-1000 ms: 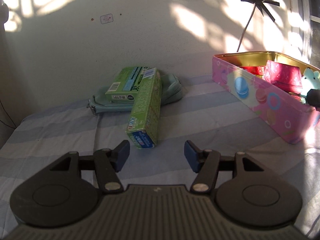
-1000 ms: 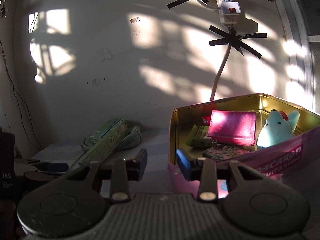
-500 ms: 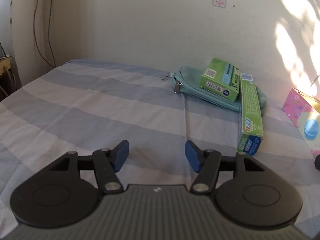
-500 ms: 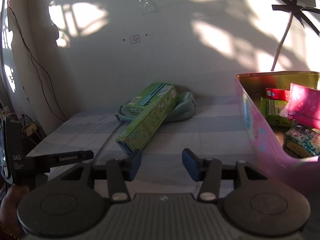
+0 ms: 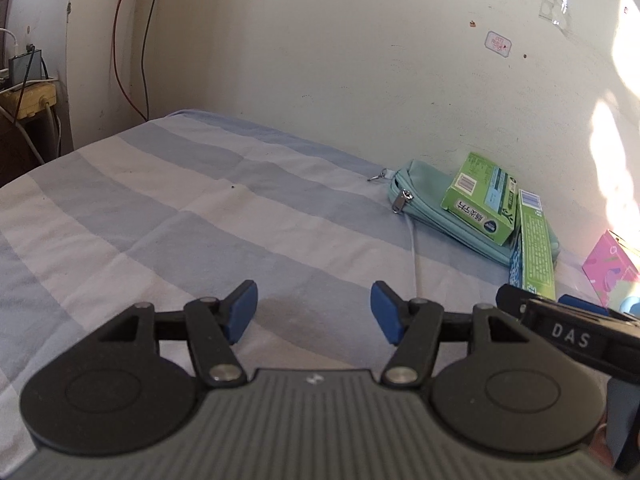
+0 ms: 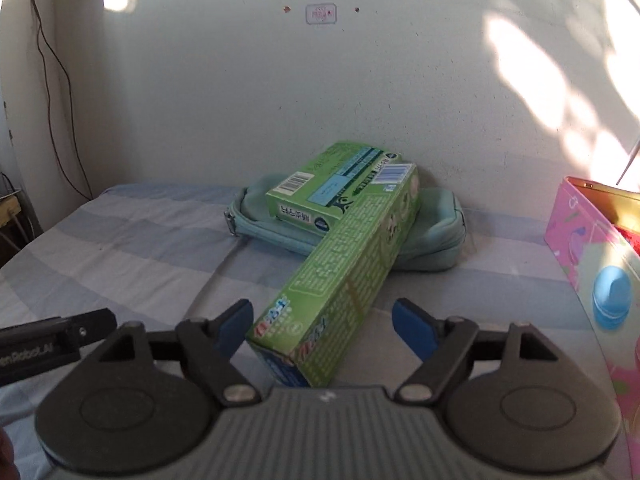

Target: Organize objects

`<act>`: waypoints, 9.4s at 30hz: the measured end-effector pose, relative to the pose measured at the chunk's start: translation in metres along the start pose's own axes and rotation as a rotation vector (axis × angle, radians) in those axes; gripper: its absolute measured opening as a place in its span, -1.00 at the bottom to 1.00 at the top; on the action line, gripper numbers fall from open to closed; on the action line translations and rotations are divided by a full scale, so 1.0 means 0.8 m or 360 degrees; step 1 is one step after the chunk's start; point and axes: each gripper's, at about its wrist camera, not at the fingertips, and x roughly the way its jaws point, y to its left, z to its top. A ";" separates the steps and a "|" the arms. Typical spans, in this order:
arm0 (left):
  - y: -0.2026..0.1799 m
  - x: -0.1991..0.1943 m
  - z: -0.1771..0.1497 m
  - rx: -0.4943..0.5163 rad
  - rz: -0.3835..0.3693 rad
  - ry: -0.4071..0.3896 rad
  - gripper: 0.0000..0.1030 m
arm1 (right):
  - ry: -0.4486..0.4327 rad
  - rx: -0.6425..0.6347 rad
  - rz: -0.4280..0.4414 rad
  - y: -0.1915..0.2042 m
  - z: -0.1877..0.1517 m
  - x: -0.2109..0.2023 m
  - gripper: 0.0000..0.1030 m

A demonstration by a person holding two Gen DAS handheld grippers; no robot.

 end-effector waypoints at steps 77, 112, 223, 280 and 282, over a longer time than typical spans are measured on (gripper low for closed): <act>-0.384 -0.001 0.044 0.0666 -0.1049 0.0127 0.27 | -0.0554 0.0207 -0.0155 -0.276 -0.065 -0.187 -0.11; -0.196 -0.079 -0.083 0.0919 -0.0444 0.0041 0.28 | -0.0341 0.0546 -0.0068 -0.220 -0.146 -0.272 -0.07; -0.094 -0.045 -0.059 0.0481 -0.1327 0.0441 0.33 | -0.0033 -0.0094 0.0284 -0.169 -0.160 -0.239 0.92; -0.413 -0.120 -0.062 0.1078 -0.0837 -0.0001 0.28 | -0.0582 0.0537 -0.0485 -0.378 -0.104 -0.262 0.28; -0.400 -0.131 -0.068 0.1094 -0.0819 -0.0036 0.29 | -0.0589 0.0586 -0.0461 -0.371 -0.114 -0.272 0.29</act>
